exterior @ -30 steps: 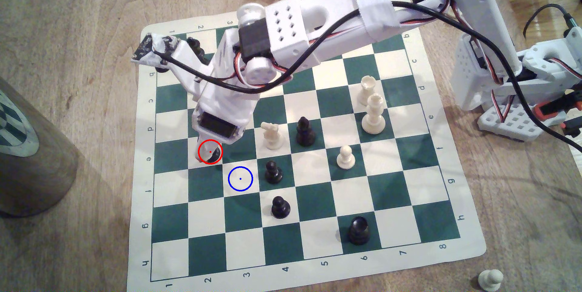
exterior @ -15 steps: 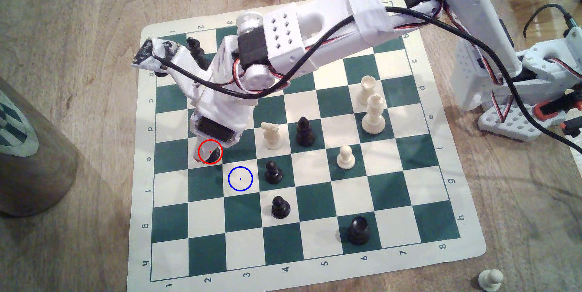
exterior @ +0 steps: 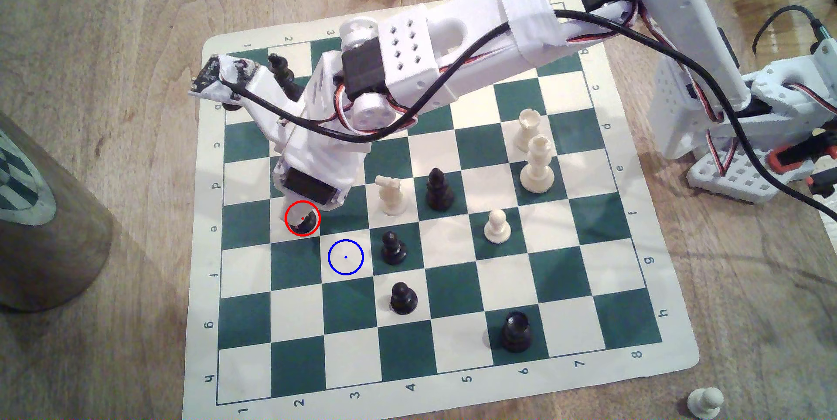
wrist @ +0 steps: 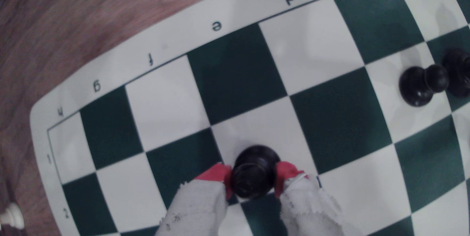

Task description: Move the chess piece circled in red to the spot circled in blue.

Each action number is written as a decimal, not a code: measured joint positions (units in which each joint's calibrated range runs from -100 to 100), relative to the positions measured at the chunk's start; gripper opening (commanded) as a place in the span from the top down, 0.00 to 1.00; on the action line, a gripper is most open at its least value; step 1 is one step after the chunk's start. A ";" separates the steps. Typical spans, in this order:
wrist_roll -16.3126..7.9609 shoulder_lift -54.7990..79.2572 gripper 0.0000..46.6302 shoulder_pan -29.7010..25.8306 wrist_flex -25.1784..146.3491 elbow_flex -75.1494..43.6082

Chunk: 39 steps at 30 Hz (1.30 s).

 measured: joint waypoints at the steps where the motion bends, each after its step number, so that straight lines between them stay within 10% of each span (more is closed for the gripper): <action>1: 0.00 0.00 0.99 0.00 0.00 0.00; 26: -1.61 -7.71 1.00 -0.81 2.95 -0.99; 39: -0.88 -27.31 1.00 -5.09 3.35 18.71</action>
